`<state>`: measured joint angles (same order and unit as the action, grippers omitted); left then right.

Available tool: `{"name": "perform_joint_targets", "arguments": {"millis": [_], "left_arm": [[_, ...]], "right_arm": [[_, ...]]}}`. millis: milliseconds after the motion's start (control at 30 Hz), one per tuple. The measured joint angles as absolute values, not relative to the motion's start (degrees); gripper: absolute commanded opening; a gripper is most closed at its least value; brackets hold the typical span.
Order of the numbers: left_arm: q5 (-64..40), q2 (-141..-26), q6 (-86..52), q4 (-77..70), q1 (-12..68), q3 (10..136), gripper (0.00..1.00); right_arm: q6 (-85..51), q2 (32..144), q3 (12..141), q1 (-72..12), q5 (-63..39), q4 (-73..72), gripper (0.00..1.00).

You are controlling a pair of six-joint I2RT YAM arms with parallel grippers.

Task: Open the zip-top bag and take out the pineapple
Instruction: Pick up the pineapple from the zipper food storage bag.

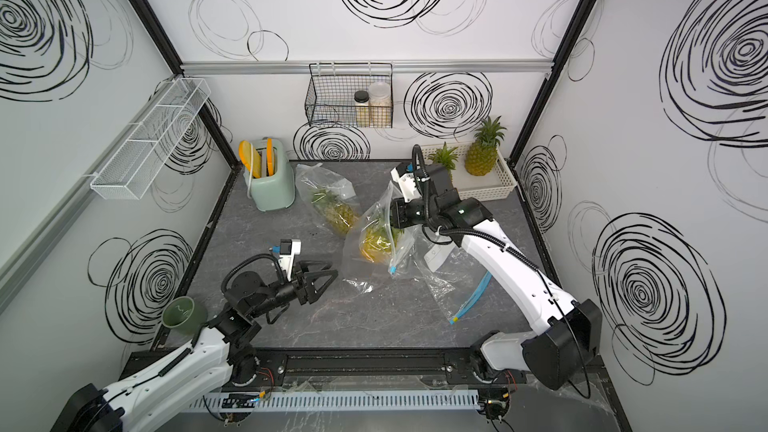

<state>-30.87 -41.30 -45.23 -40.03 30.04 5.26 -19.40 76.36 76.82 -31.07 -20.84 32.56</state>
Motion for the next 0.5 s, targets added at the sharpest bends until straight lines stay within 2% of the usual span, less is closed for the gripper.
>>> {"name": "perform_joint_targets", "arguments": {"millis": [367,500], "left_arm": [[-27.99,-44.05,-48.73,-50.04,34.83,2.83,0.98],[-26.35,-48.56,-48.75,-53.89,35.40,2.57,1.00]], "right_arm": [[-18.48,78.15,85.84,-29.32,-26.48,32.58,0.00],[-18.59,78.39,88.44,-29.32,-28.23,32.62,0.00]]}}
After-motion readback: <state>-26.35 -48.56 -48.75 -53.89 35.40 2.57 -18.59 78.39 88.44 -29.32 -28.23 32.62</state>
